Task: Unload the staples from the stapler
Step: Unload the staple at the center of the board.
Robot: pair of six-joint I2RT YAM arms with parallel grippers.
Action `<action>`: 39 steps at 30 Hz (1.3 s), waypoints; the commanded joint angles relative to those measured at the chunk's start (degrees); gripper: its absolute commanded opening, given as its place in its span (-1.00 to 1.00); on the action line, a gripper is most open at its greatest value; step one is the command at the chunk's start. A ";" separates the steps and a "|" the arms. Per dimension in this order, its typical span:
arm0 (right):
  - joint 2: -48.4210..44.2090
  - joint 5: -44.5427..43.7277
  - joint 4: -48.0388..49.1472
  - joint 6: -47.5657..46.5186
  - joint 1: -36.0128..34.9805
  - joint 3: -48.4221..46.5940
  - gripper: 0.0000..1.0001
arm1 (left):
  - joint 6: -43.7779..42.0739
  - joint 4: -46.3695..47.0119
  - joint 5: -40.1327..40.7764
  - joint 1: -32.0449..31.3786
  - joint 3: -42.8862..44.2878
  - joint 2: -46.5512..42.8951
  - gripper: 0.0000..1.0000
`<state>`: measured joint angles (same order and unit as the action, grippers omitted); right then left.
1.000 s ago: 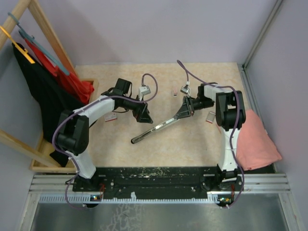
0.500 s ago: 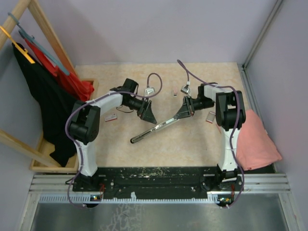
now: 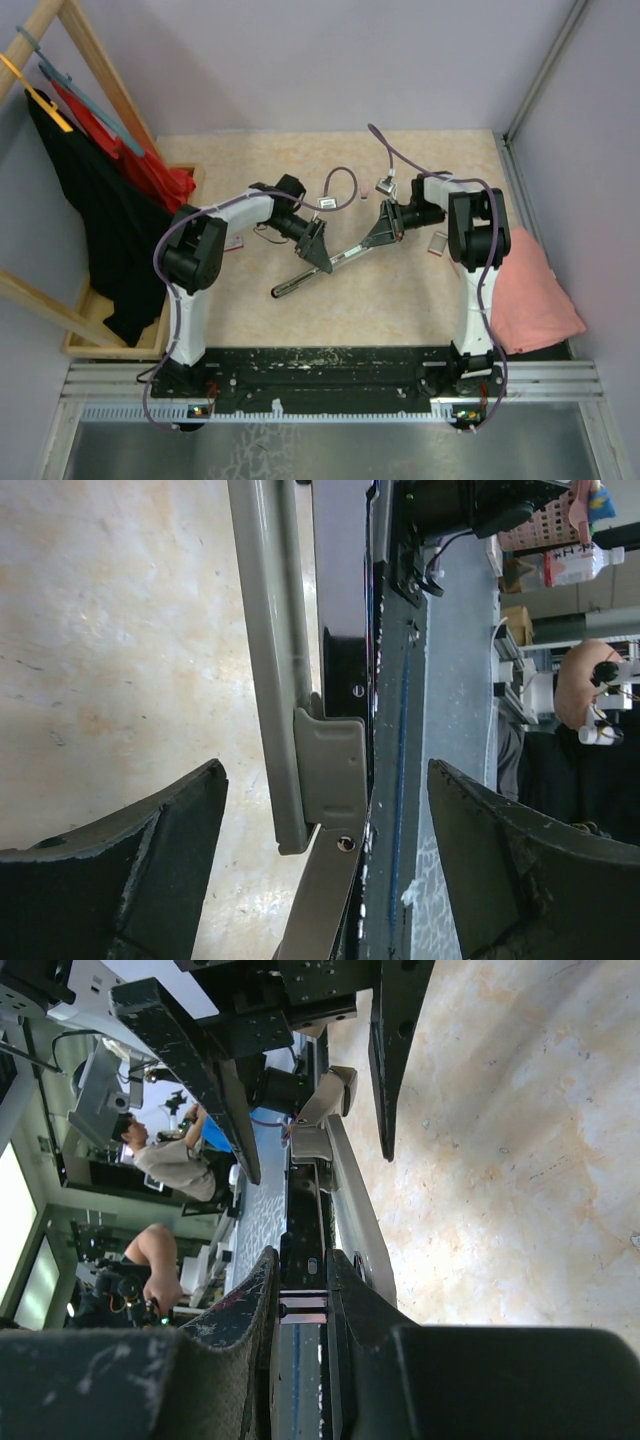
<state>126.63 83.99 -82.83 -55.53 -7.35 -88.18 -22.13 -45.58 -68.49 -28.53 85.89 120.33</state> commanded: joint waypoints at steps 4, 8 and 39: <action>-2.66 5.84 -2.78 -1.72 -0.02 -1.62 -1.00 | -7.73 -9.99 -4.29 -0.26 3.07 3.00 0.60; -2.59 5.71 -2.78 -2.03 0.00 -1.56 -1.00 | -10.30 -13.06 -5.72 -0.68 4.30 4.35 0.56; -2.04 5.88 -2.78 -1.24 0.05 -1.83 -0.63 | -10.34 -13.47 -3.45 -2.43 5.94 5.64 -1.00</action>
<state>126.63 84.97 -84.82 -57.43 -7.42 -88.18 -33.85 -61.82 -71.85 -30.87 90.94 126.04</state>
